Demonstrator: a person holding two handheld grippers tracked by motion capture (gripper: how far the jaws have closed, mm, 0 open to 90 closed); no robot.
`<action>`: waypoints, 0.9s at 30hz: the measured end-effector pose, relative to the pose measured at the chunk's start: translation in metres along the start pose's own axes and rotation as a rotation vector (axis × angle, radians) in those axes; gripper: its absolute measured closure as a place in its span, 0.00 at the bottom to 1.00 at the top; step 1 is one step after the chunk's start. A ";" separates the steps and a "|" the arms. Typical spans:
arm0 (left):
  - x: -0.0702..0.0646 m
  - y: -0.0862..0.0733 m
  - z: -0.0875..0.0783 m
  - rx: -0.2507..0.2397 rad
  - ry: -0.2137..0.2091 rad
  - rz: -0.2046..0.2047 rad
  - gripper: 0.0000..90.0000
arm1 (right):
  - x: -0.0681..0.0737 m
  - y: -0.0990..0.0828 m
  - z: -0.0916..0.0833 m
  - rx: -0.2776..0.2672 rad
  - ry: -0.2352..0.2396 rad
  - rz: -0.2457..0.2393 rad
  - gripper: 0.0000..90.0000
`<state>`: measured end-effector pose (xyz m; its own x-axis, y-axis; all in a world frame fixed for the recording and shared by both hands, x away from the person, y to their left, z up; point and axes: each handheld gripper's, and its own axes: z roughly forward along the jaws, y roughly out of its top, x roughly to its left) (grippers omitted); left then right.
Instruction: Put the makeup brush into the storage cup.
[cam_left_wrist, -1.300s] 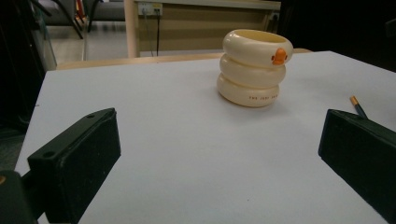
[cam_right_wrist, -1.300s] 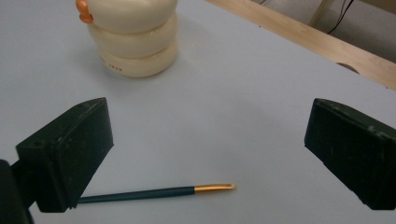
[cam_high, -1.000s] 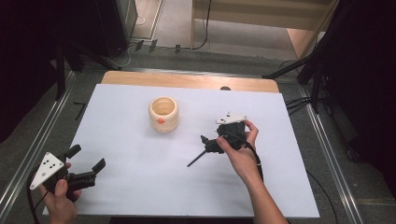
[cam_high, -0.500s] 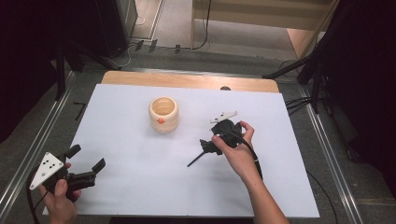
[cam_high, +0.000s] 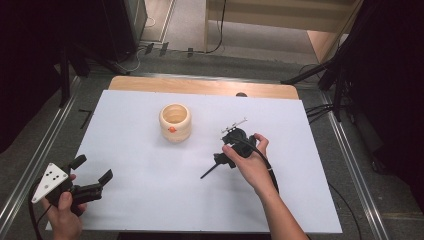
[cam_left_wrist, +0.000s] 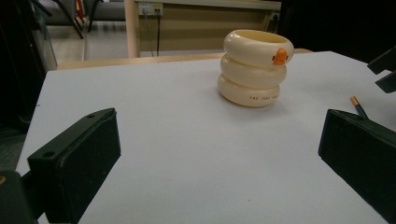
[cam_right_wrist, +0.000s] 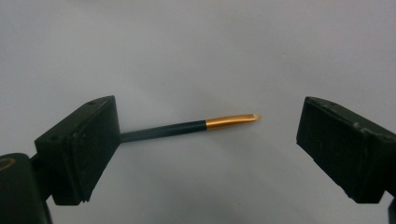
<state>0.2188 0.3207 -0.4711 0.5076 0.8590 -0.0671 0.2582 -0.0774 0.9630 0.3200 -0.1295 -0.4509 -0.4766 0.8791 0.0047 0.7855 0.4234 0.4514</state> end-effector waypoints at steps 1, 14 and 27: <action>0.000 0.000 0.000 -0.001 0.000 -0.001 0.00 | 0.001 0.000 0.001 0.010 0.000 0.001 0.07; 0.001 0.000 0.000 -0.001 0.006 -0.002 0.00 | 0.005 0.005 0.012 0.089 0.023 0.061 0.07; 0.002 0.000 -0.001 -0.002 0.008 -0.009 0.00 | 0.009 0.010 0.026 0.171 0.020 0.140 0.06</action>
<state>0.2192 0.3225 -0.4706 0.4988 0.8636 -0.0735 0.2609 -0.0687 0.9629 0.3342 -0.1119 -0.4695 -0.3647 0.9281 0.0751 0.8993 0.3302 0.2868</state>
